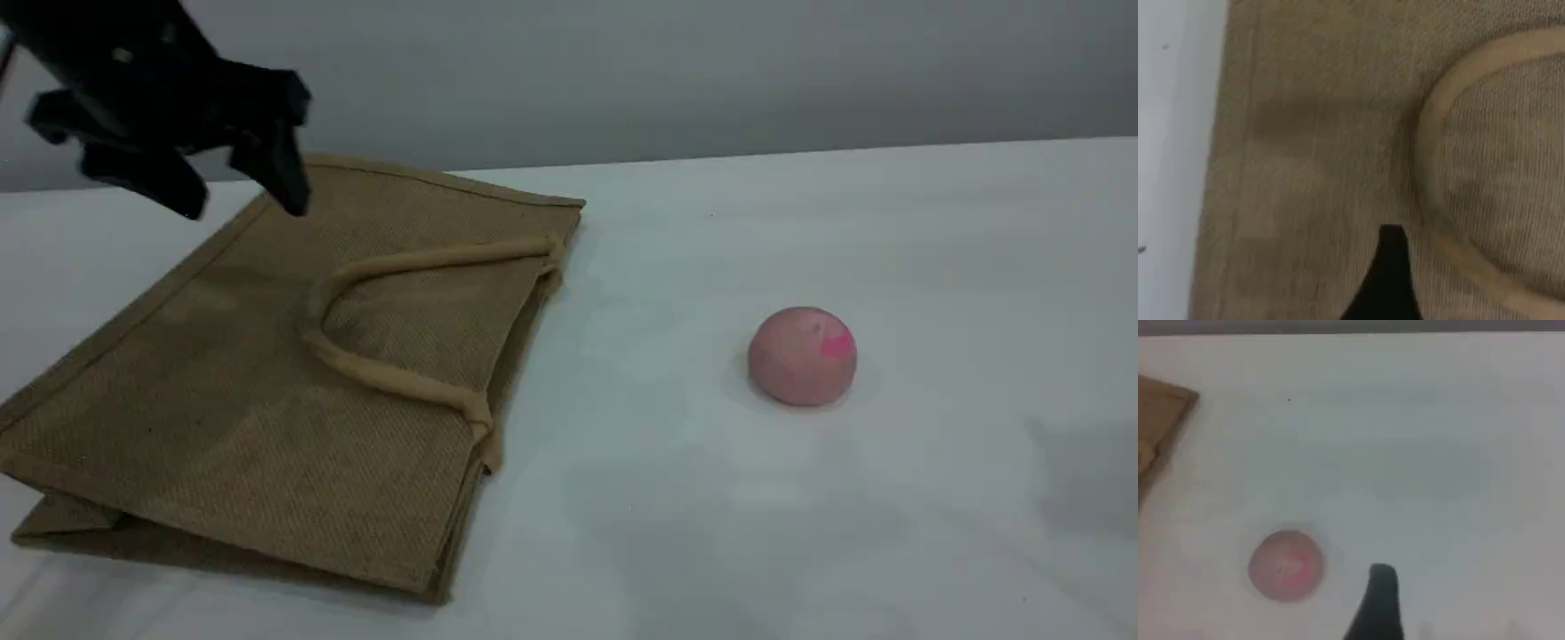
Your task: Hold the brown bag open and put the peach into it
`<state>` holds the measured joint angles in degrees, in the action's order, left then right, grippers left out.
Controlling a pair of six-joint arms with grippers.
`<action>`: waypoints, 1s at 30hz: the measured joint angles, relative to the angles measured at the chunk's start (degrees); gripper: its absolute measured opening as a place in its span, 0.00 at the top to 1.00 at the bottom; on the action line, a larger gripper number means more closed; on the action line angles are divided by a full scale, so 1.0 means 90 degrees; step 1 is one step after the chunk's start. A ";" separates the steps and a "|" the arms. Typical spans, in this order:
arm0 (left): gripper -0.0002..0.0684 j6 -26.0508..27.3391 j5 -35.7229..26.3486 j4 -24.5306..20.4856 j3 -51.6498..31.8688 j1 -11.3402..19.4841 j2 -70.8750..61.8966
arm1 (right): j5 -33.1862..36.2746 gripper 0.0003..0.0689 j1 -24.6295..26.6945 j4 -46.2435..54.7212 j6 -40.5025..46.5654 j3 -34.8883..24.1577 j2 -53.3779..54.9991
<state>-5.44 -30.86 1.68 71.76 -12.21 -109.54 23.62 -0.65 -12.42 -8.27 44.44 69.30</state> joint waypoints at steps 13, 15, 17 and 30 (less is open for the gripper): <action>0.15 0.0000 -0.0010 0.0015 0.0828 0.0000 -0.1443 | 0.0054 0.15 -0.0061 -0.0130 0.0006 0.0000 0.0000; 0.15 0.0000 0.0038 0.0021 0.0828 0.0000 -0.1553 | 0.0054 0.15 -0.0061 -0.0130 0.0006 0.0000 0.0000; 0.15 0.0000 0.0123 0.0021 0.0828 0.0000 -0.1650 | 0.0054 0.15 -0.0061 -0.0130 0.0006 0.0000 0.0000; 0.15 0.0007 0.0292 0.0070 0.0822 0.0000 -0.1880 | 0.0060 0.15 -0.0061 -0.0130 -0.0001 0.0000 0.0000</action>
<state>-5.38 -28.23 2.32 79.16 -12.21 -126.45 24.16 -1.20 -13.59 -8.28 44.44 69.30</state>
